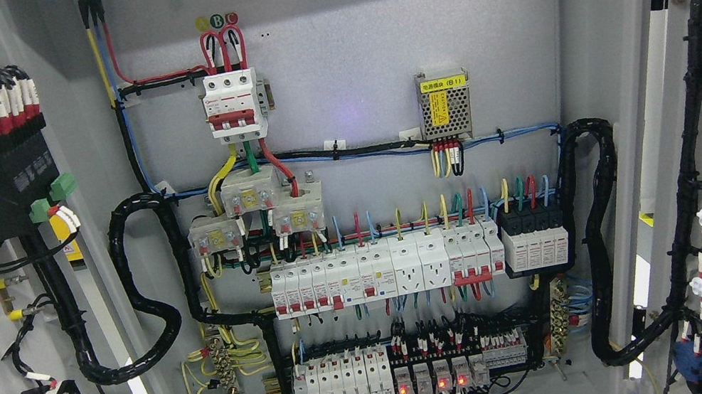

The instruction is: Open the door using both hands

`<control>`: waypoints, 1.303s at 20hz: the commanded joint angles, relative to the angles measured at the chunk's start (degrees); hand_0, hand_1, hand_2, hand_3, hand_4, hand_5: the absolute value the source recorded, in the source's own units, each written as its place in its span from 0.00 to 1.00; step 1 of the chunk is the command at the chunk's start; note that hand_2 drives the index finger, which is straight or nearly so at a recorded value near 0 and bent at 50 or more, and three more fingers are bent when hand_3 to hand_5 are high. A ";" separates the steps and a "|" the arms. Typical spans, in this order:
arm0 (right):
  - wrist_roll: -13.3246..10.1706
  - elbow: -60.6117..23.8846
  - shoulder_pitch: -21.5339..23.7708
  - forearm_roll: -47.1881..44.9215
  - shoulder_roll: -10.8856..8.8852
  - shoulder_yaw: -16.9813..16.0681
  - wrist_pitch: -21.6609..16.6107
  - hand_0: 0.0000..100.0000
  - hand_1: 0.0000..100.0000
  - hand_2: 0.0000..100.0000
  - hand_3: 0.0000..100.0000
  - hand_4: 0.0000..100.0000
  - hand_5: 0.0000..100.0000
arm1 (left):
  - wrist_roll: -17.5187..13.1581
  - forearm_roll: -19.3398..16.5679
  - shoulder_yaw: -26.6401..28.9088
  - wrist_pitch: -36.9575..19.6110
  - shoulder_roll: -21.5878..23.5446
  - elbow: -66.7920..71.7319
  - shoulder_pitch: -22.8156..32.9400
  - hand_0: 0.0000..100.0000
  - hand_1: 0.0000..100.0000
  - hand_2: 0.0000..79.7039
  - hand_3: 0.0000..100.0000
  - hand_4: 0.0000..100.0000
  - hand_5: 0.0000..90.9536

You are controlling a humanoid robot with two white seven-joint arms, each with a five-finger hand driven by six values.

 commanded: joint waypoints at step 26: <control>0.01 -2.49 -8.12 -2.89 -9.01 -9.96 -2.67 0.24 0.00 0.00 0.00 0.00 0.00 | -3.48 15.24 11.98 -11.10 7.33 -23.68 4.57 0.00 0.00 0.00 0.00 0.00 0.00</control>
